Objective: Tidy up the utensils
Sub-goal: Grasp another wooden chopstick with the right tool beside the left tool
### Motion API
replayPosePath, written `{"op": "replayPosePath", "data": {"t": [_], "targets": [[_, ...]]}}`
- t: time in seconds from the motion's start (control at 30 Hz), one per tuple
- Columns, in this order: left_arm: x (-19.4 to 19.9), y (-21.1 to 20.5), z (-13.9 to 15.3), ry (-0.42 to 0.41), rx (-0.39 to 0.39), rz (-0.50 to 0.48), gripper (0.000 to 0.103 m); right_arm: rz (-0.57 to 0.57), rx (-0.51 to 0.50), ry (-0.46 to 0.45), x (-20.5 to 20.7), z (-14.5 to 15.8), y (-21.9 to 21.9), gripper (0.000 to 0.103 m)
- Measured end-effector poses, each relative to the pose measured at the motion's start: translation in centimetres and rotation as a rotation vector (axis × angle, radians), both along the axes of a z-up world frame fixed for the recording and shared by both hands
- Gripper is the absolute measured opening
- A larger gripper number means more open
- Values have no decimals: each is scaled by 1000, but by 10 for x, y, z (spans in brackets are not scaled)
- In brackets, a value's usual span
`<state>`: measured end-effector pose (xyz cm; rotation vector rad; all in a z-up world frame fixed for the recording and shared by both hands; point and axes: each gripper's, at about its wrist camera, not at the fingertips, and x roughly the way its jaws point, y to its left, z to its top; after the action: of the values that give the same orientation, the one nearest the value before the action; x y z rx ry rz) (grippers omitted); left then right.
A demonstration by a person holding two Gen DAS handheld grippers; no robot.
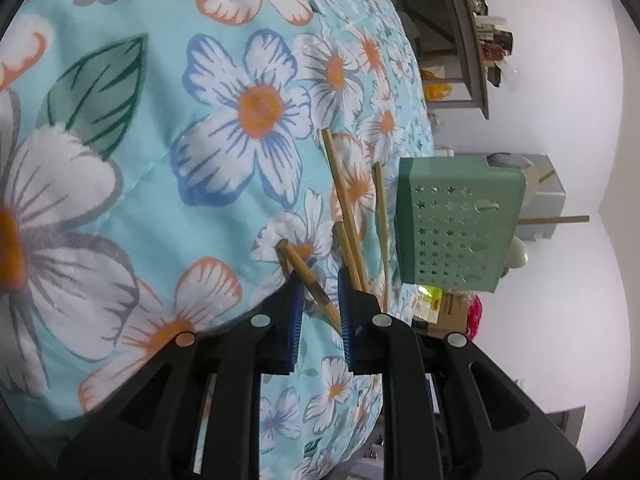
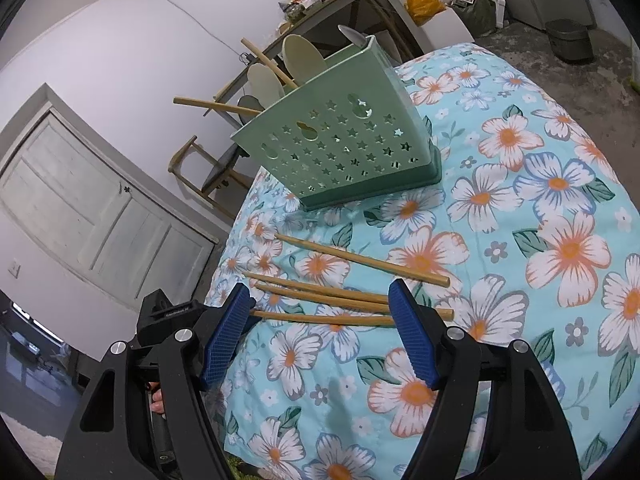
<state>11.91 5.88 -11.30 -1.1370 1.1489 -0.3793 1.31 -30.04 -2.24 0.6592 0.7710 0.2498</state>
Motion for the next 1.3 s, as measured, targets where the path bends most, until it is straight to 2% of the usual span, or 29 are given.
{"op": "replayPosePath", "data": {"t": [0.07,0.2,0.27,0.4,0.5,0.53,0.57,0.63,0.7,0.8,1.0,1.2,1.3], "targets": [[-1,-1,1,-7,27,5,11,4,-3,-1,0,0,1,70],[-1,0,4,-39,48,-15,12,36,-29,-1,2,2,6,70],[-3,-3,11,-92,108,-58,12,76,-73,-9,6,7,15,70],[-13,-6,24,-197,217,-110,16,221,-197,-69,19,23,47,70],[-24,-9,30,-273,290,-135,19,333,-261,-77,34,25,71,69],[-28,-9,31,-292,308,-139,20,380,-285,-73,41,23,81,67],[-30,-10,32,-303,318,-142,20,420,-303,-66,49,20,89,60],[-35,-10,33,-326,331,-146,21,474,-337,-50,63,14,102,51],[-37,-10,33,-334,333,-148,21,539,-365,-38,78,8,114,35],[-39,-7,33,-341,330,-152,21,628,-402,-27,95,3,130,26],[-44,-5,31,-359,333,-157,22,790,-523,-10,116,-6,167,26],[-47,-5,31,-368,334,-160,22,873,-645,16,130,-21,190,26],[-49,-3,31,-371,332,-162,22,900,-665,27,135,-27,194,22]]}}
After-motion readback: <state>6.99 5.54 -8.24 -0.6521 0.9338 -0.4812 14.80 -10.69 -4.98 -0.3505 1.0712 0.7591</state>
